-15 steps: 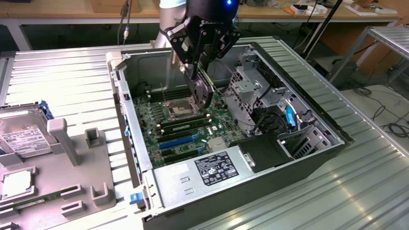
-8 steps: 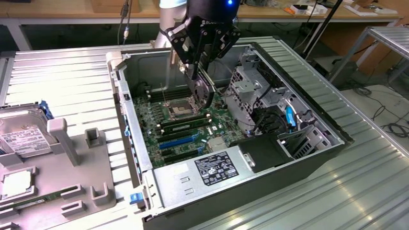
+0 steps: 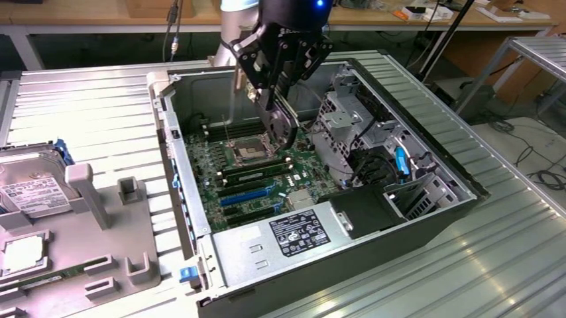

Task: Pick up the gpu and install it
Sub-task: 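Insert the gpu into the slot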

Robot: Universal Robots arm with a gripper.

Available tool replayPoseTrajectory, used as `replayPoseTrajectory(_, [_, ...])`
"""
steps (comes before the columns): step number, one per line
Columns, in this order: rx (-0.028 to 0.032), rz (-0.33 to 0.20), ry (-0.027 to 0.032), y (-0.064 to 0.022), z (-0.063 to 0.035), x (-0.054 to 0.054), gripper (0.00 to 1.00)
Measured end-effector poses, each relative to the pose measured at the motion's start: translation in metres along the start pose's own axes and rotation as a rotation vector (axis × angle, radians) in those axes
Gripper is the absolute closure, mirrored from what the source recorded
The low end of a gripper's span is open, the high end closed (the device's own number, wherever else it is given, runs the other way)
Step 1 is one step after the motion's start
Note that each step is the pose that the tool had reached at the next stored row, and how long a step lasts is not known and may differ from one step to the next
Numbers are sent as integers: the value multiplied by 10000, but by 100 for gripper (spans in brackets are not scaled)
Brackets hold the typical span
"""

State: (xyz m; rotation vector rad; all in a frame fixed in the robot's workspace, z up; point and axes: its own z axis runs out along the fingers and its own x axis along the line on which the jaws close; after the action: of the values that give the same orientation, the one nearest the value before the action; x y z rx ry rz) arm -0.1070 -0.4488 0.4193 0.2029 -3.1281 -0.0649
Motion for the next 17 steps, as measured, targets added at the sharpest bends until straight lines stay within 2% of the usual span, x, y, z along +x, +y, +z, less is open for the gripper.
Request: replayPoseTrajectory(17, [2,-636,27,-2,0,-20,73])
